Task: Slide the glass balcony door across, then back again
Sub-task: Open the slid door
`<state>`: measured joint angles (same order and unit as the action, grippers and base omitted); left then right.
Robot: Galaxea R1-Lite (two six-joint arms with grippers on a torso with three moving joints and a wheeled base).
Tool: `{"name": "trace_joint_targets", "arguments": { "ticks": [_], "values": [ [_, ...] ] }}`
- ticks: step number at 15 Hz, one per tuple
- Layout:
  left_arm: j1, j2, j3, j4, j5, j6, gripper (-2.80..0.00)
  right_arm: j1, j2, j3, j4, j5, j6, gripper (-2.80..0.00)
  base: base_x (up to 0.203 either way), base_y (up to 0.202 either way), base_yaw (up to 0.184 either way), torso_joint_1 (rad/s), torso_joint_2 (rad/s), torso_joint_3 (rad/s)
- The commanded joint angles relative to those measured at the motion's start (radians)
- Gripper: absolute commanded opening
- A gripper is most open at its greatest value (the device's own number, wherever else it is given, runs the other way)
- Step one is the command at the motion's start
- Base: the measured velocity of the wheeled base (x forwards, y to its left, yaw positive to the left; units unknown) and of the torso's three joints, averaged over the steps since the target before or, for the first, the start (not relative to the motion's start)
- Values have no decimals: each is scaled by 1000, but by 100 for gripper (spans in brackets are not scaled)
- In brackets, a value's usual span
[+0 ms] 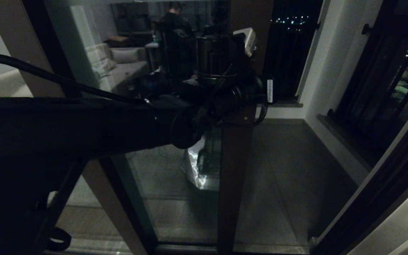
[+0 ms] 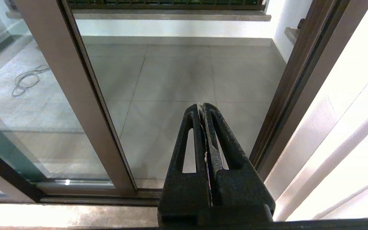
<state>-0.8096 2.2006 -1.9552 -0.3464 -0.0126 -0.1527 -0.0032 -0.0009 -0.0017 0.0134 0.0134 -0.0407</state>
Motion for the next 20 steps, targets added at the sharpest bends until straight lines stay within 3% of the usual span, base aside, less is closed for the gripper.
{"name": "trace_joint_targets", "arguments": {
  "ticks": [1, 7, 20],
  "values": [
    [-8, 68, -13, -41, 47, 31, -280, 0, 1, 0, 0, 0, -1, -280, 0, 0, 0, 0, 0, 0],
    [-8, 73, -14, -49, 148, 76, -280, 0, 1, 0, 0, 0, -1, -280, 0, 0, 0, 0, 0, 0],
    [6, 38, -2, -59, 333, 75, -280, 0, 1, 0, 0, 0, -1, -280, 0, 0, 0, 0, 0, 0]
  ]
}}
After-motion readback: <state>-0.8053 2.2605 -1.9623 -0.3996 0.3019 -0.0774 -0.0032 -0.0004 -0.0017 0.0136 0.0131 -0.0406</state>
